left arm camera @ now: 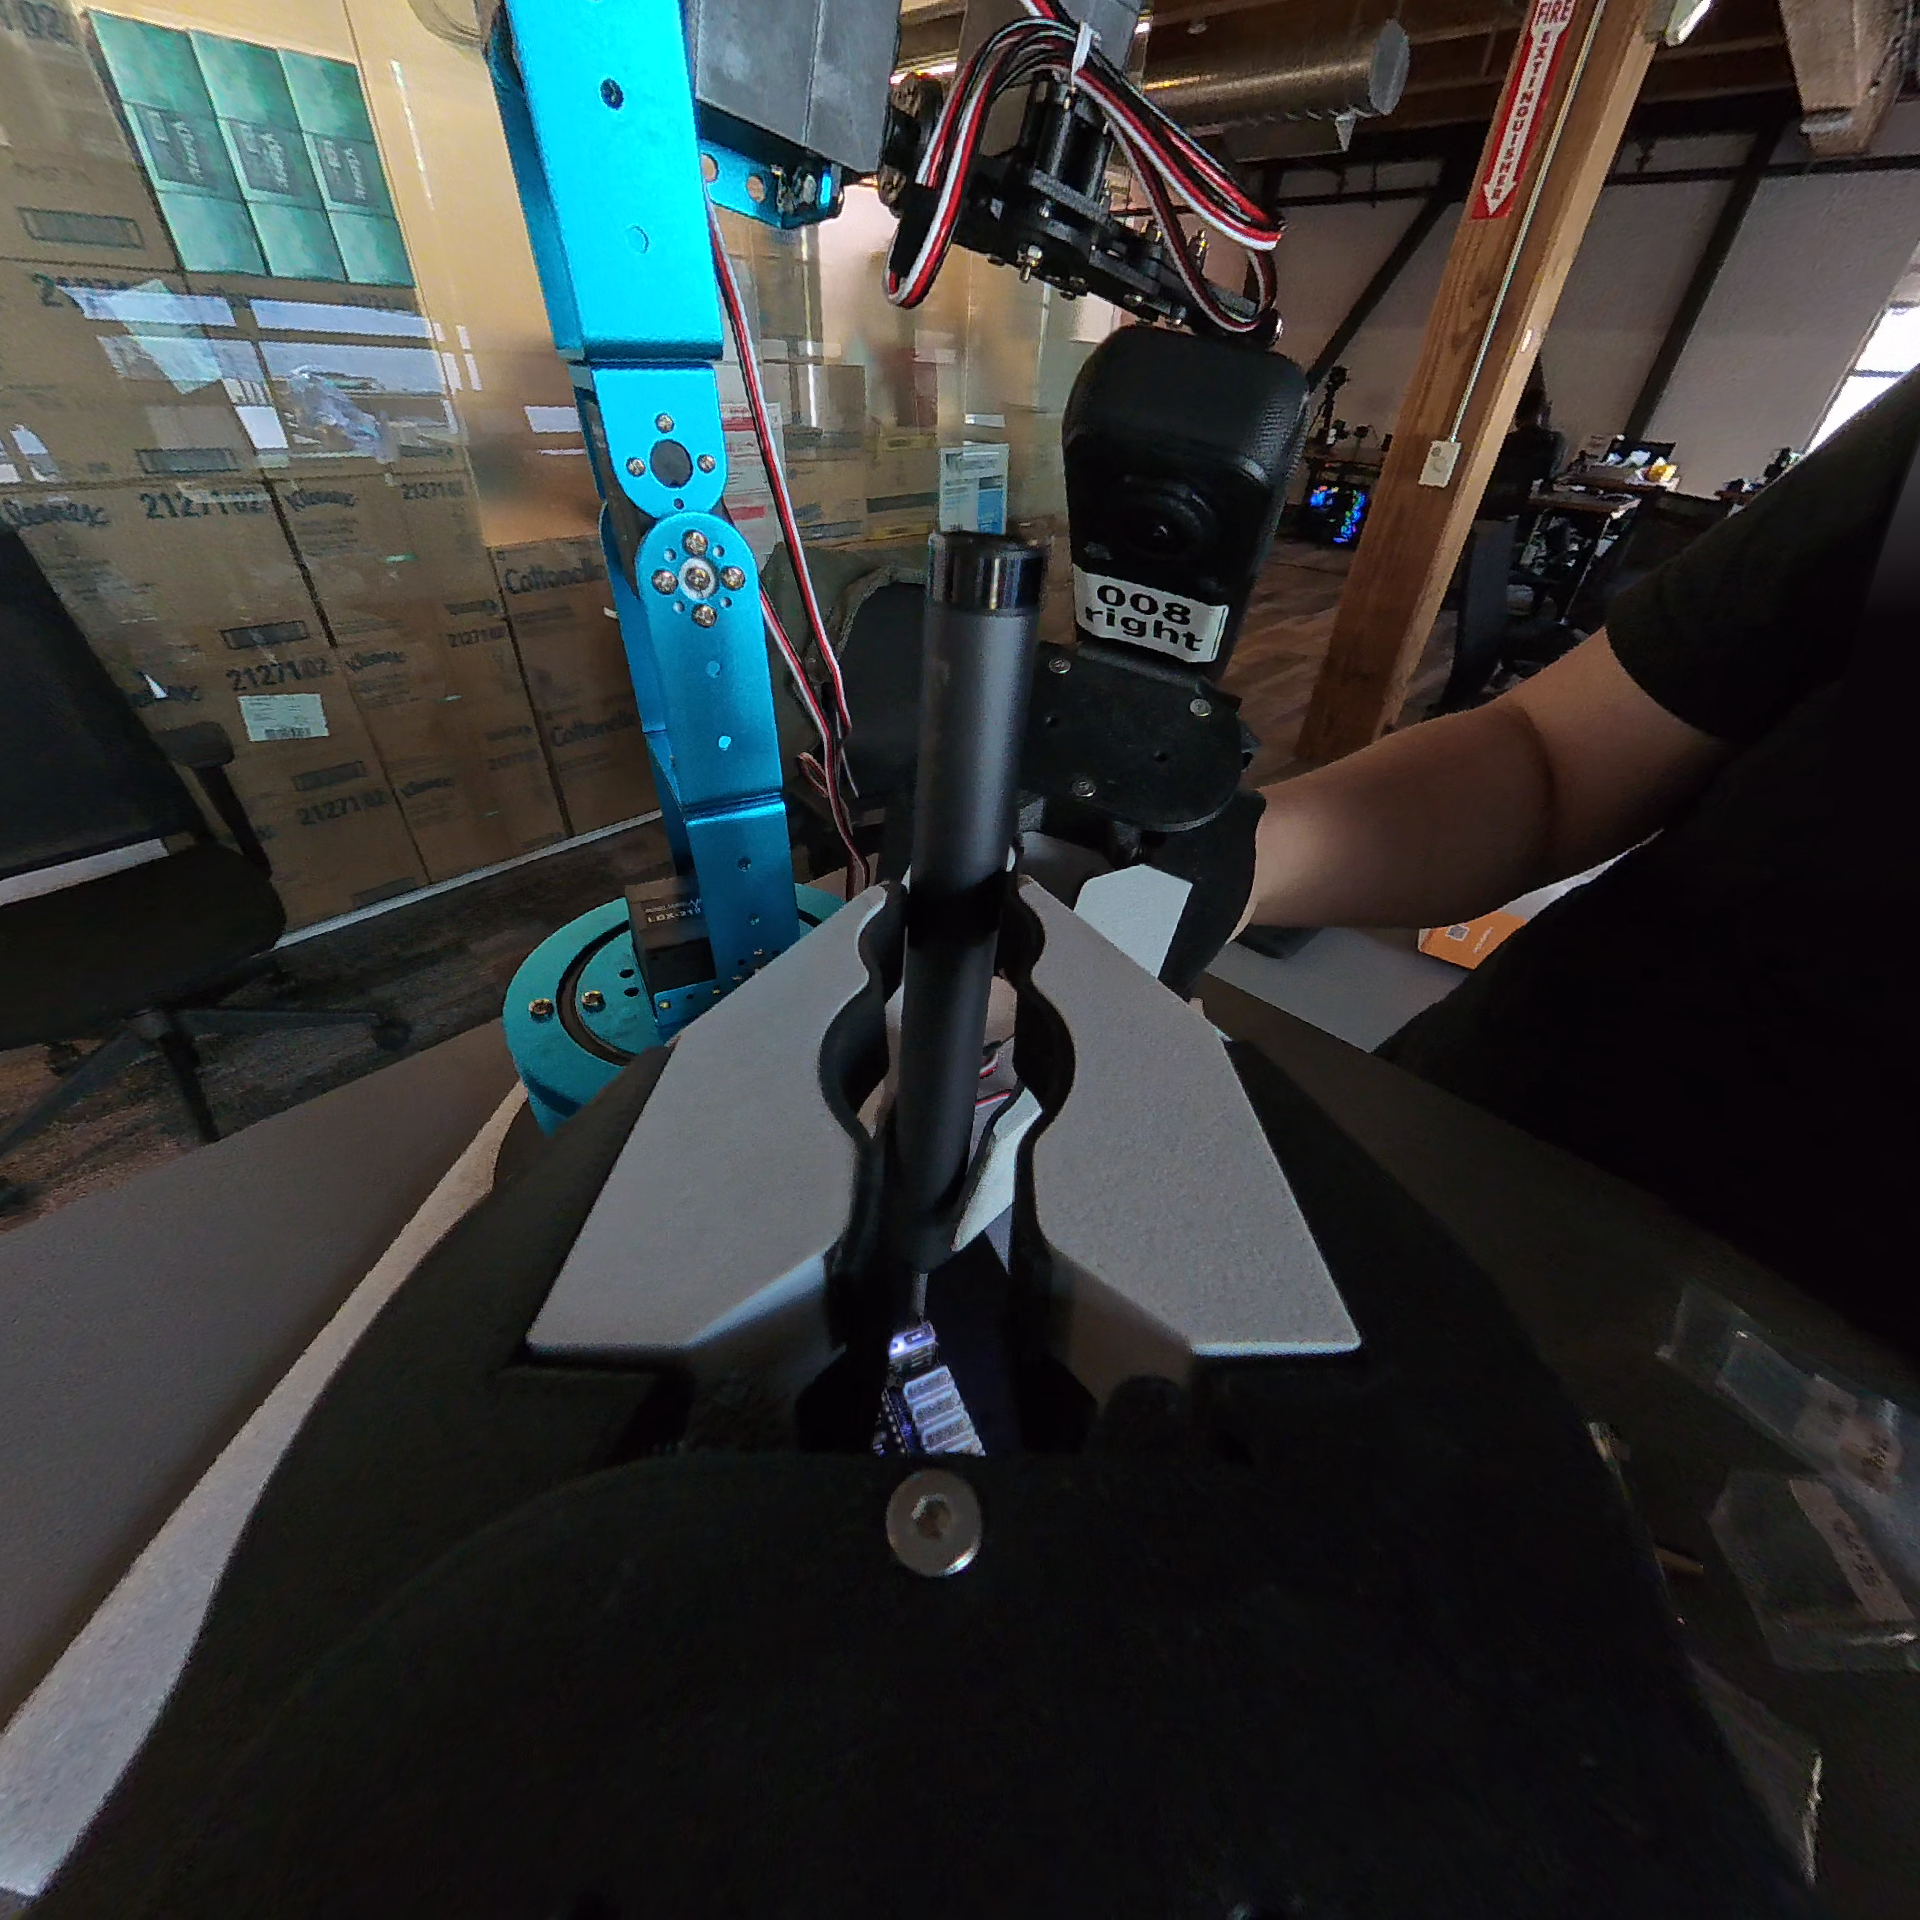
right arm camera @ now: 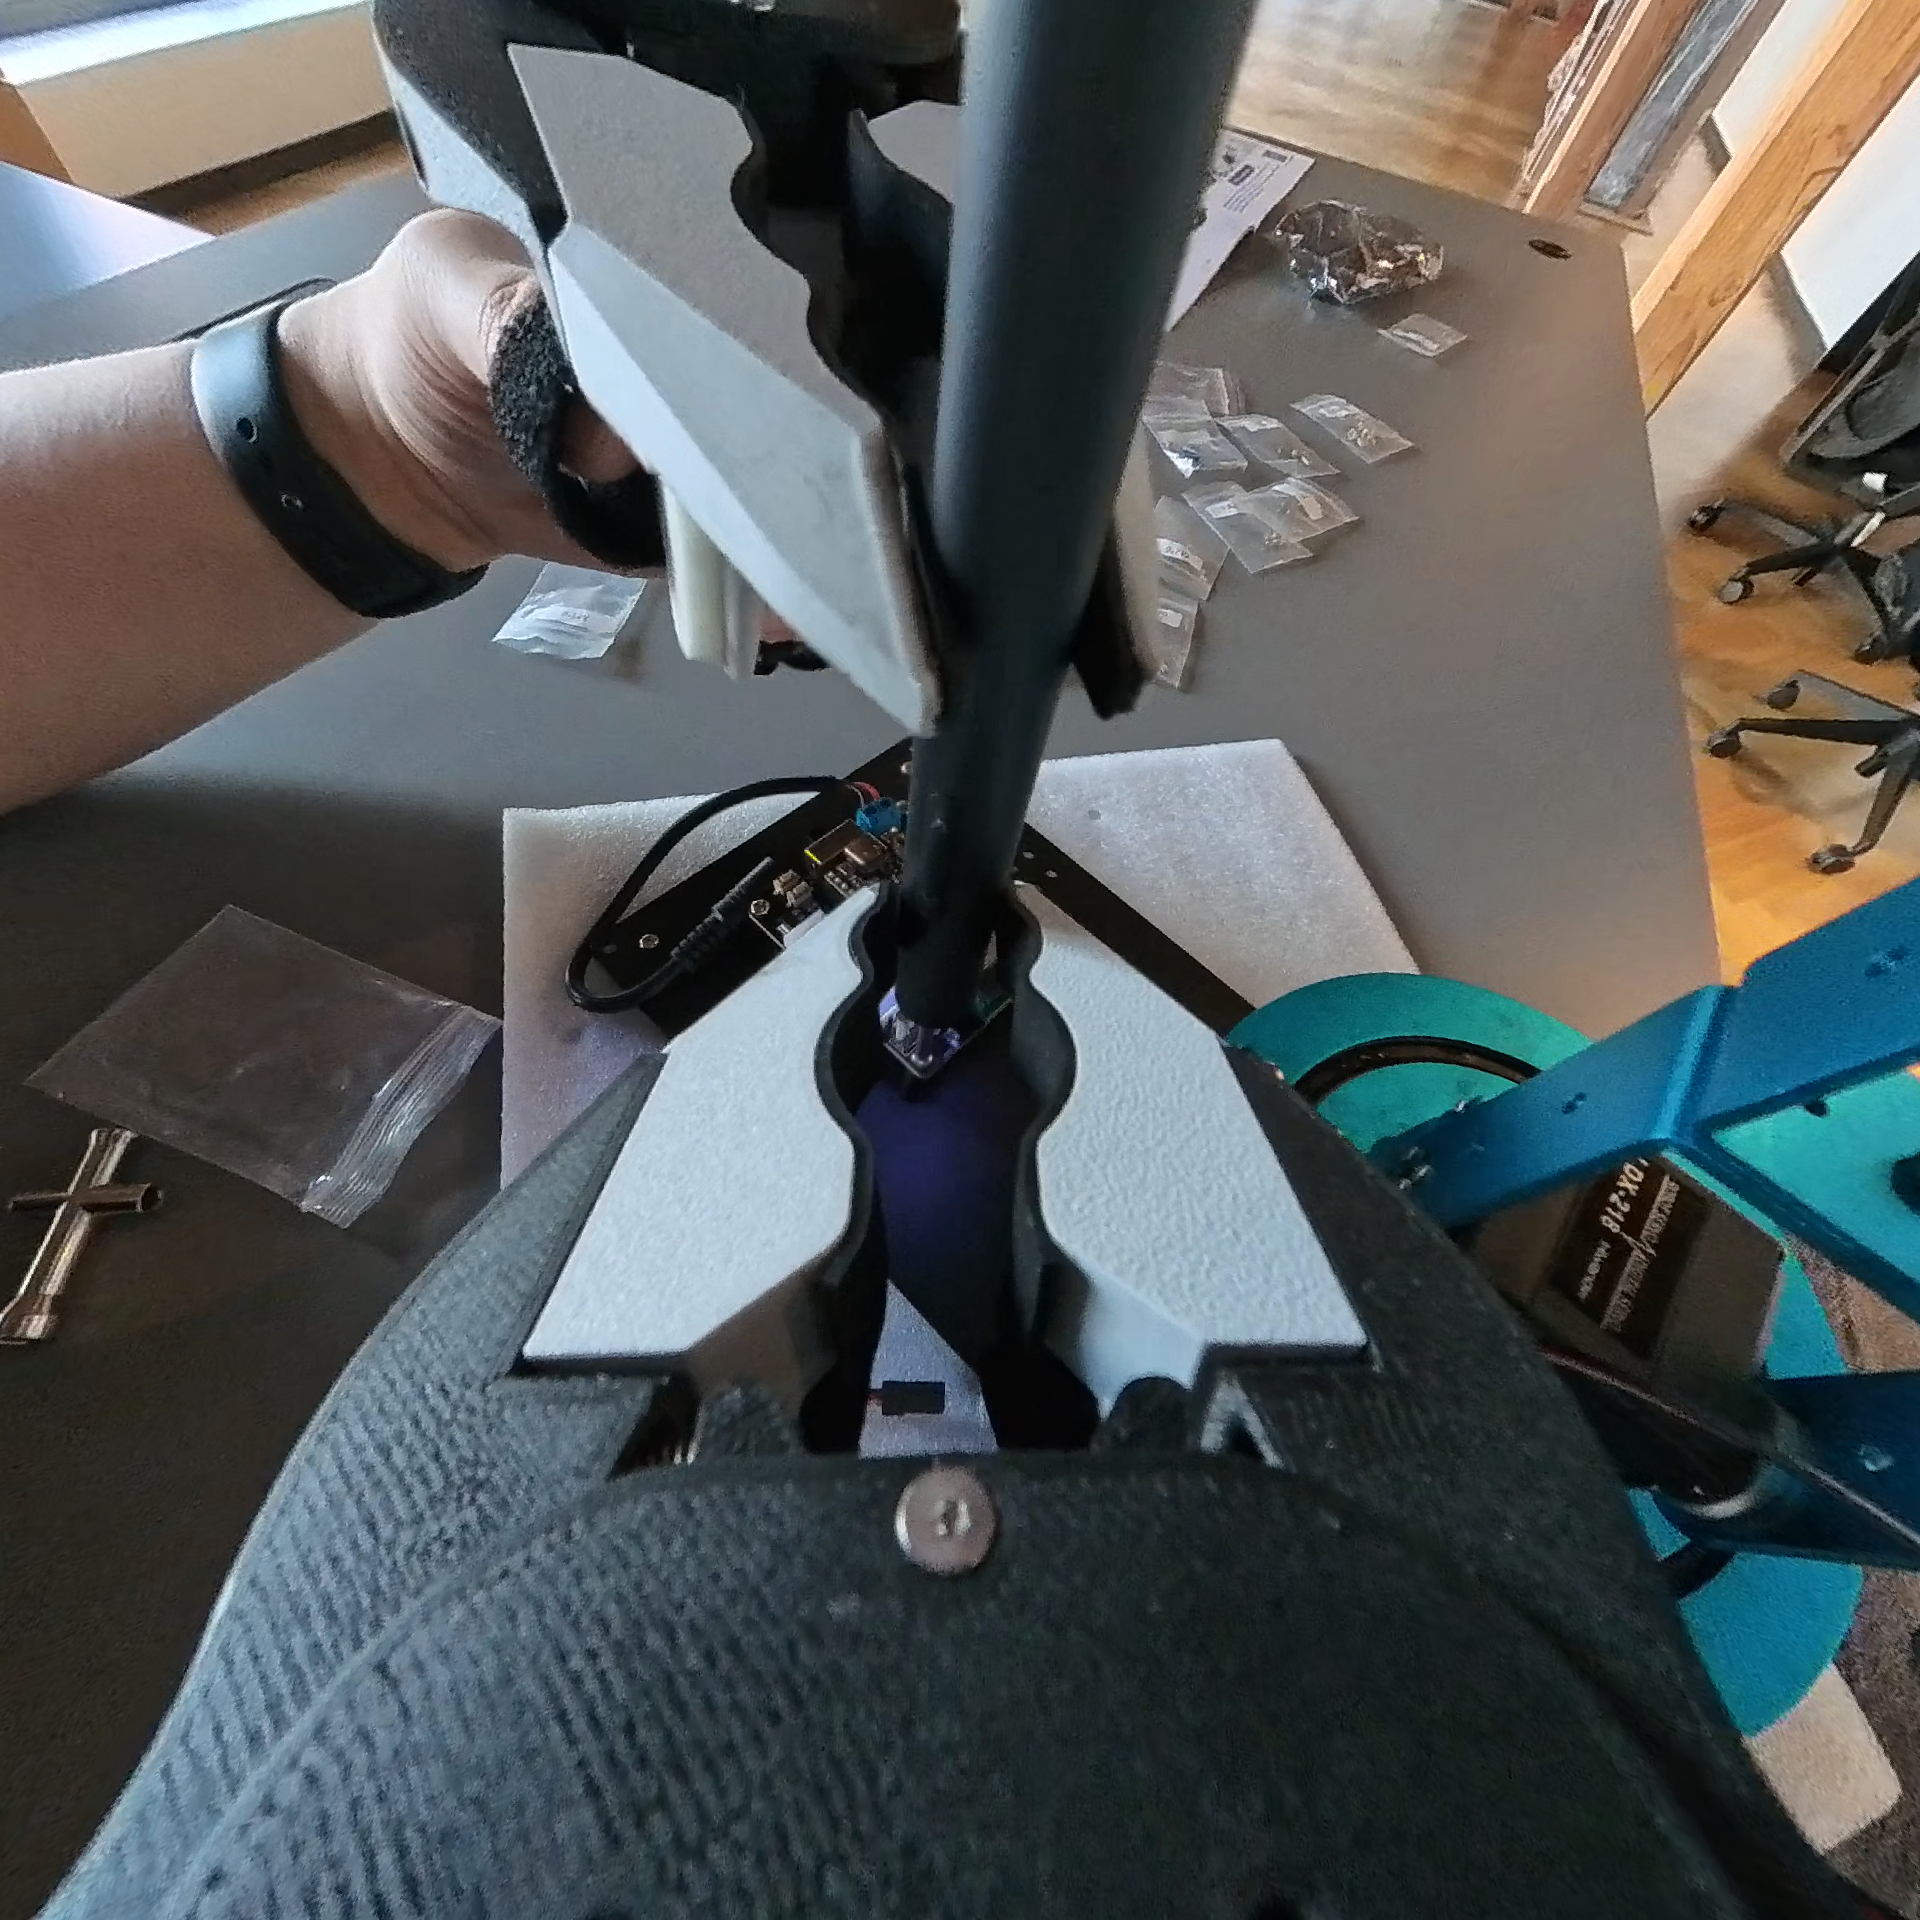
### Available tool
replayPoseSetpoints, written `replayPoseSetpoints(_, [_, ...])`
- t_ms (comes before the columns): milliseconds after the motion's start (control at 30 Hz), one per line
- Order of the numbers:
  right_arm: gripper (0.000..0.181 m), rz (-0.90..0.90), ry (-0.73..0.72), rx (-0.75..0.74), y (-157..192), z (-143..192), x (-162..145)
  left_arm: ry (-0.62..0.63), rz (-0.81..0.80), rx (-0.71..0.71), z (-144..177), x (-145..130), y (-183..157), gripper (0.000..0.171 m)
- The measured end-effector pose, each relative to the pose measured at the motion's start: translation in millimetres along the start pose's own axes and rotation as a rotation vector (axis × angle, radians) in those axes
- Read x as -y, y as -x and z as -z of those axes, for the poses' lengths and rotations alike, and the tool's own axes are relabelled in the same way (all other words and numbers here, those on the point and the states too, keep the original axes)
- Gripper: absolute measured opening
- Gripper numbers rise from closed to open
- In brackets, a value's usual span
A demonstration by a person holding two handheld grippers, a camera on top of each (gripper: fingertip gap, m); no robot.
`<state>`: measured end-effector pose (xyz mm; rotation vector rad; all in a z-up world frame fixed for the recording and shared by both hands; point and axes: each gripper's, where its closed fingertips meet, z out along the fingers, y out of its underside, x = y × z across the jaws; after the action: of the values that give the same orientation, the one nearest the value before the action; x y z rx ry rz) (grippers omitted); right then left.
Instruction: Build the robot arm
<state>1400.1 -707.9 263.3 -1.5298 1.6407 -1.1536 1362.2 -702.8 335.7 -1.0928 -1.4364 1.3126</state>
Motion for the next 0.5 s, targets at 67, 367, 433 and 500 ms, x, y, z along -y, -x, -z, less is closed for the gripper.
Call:
replayPoseSetpoints(67, [0.018,-0.010,0.008,0.004,-0.1,0.0,-0.3,-0.001,-0.001,0.020,-1.5,1.2,2.5,0.023])
replayPoseSetpoints(367, [0.019,-0.006,0.028,0.006,0.9,-1.5,0.4,-0.008,-0.021,0.064,-3.5,16.1,2.1,0.016])
replayPoseSetpoints(433, [0.019,-0.008,0.019,0.010,0.6,-1.1,0.3,-0.007,0.010,0.066,-4.1,16.3,4.8,0.016])
replayPoseSetpoints(500, [0.020,0.014,-0.003,0.023,1.9,-0.3,0.2,-0.009,0.038,0.053,-4.5,16.3,5.1,0.016])
